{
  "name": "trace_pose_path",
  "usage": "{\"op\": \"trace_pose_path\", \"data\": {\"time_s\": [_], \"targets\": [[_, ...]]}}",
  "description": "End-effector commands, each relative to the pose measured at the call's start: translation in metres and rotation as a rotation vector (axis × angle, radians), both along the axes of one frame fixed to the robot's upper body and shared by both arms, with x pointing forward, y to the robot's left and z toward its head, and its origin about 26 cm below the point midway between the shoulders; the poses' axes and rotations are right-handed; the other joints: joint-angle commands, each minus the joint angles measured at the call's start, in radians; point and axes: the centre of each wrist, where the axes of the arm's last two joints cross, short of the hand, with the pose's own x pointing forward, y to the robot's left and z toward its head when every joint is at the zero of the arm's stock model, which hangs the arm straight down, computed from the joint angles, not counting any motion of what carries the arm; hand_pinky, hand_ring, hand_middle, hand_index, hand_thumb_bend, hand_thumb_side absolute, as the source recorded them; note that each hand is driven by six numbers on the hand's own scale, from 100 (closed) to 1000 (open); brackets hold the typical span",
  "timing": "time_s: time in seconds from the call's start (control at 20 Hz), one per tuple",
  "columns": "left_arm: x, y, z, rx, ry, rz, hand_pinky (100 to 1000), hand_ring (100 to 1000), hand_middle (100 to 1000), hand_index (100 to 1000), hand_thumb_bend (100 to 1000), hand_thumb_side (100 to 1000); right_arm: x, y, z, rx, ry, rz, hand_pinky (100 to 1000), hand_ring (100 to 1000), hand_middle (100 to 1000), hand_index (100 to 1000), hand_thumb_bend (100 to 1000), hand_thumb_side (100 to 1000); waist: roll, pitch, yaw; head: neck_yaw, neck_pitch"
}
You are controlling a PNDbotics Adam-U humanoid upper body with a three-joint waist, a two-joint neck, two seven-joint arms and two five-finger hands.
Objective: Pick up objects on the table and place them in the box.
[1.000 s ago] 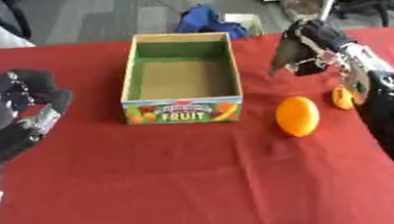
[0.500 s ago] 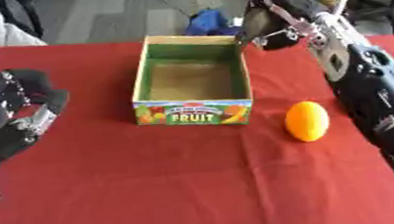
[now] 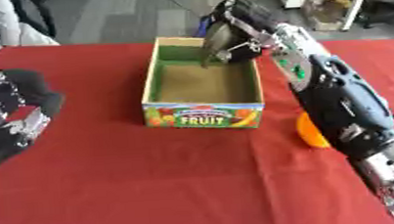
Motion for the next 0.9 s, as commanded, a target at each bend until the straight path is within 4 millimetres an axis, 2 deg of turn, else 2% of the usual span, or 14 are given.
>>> {"op": "trace_pose_path", "data": {"time_s": [0.05, 0.25, 0.45, 0.65, 0.9], "targets": [[-0.002, -0.002, 0.010, 0.003, -0.033, -0.019, 619, 627, 551, 670, 544, 360, 0.001, 0.006, 0.001, -0.054, 0.002, 0.003, 645, 637, 424, 556, 100, 100, 0.005, -0.014, 0.004, -0.008, -0.011], [-0.002, -0.003, 0.009, 0.002, -0.032, -0.020, 619, 627, 551, 669, 545, 361, 0.002, 0.007, -0.018, -0.133, 0.057, -0.006, 664, 665, 475, 617, 153, 101, 0.002, -0.012, 0.007, -0.009, -0.010], [-0.002, -0.003, 0.009, 0.004, -0.030, -0.020, 619, 626, 550, 669, 547, 362, 0.003, 0.003, -0.027, -0.213, 0.100, -0.019, 693, 707, 539, 704, 313, 120, 0.000, -0.011, 0.008, -0.006, -0.010], [-0.002, -0.003, 0.008, 0.004, -0.028, -0.019, 619, 626, 550, 669, 547, 362, 0.004, -0.002, -0.020, -0.263, 0.116, -0.025, 744, 824, 660, 818, 437, 232, -0.002, -0.011, 0.004, -0.004, -0.010], [-0.001, -0.001, 0.007, 0.006, -0.023, -0.013, 618, 626, 549, 669, 549, 362, 0.004, -0.011, -0.003, -0.281, 0.101, -0.019, 822, 931, 794, 897, 459, 357, -0.005, -0.014, -0.003, 0.002, -0.012]]}}
